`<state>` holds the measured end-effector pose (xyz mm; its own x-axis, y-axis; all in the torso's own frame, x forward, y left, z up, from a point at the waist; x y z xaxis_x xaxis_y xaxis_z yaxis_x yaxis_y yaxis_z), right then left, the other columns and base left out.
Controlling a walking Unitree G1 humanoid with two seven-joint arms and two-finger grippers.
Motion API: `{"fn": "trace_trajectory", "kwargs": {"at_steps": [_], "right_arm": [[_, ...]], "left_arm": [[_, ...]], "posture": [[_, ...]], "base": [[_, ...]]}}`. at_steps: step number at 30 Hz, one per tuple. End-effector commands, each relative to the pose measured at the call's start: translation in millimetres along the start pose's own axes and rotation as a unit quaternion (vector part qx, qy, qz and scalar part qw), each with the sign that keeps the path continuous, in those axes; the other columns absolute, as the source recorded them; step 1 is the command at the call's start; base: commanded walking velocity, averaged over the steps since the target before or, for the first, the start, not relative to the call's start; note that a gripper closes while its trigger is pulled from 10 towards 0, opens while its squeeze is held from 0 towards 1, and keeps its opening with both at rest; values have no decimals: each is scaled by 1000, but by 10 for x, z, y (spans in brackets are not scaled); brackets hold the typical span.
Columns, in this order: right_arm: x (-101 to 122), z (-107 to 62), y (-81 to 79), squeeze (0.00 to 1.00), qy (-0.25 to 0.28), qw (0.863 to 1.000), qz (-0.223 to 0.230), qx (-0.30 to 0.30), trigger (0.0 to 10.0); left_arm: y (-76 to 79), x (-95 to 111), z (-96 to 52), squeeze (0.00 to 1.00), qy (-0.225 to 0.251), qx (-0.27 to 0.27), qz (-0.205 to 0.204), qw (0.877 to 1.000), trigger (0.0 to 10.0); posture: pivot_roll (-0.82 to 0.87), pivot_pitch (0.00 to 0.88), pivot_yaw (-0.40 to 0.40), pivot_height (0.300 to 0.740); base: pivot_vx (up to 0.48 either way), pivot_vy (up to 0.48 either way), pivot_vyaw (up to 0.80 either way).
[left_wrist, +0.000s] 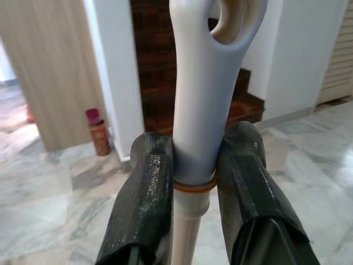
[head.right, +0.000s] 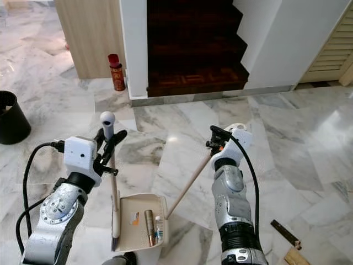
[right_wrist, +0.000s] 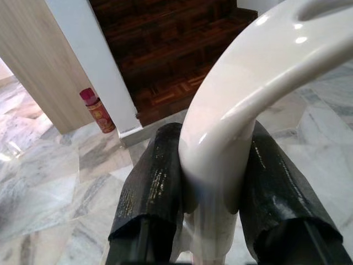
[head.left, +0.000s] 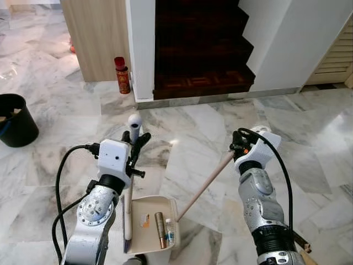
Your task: Sweep floor
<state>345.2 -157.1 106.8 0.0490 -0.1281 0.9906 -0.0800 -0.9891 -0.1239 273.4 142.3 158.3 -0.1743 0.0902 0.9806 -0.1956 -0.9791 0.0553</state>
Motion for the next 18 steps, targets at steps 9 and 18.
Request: {"fn": "trace_trajectory", "kwargs": {"at_steps": [9,18], "right_arm": [[66,-37,15,0,24,999,32,-10,10000],[75,-36,41,0,26,999,33,-17,10000]], "left_arm": [[-104,-38,-48,0,5,35,-11,999,10000],[-121,0,-29,0,12,39,-12,999,10000]], "posture": [[89,56,-70,740],[91,62,-69,740]], "base": [[0,0,0],[0,257,0]]}}
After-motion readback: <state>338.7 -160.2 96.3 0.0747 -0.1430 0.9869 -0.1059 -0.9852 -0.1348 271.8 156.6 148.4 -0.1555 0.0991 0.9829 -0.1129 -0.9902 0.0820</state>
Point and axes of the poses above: a point about 5 cm out from each wrist's last joint towards the gripper, its own z axis pointing out of the wrist towards the gripper, its own x axis along the axis of the wrist's last joint, y = z × x, the point moved 1 cm from there along z, pointing out of the wrist towards the gripper, and after that the axes turned 11 degrees about -z, right-handed, at the moved point
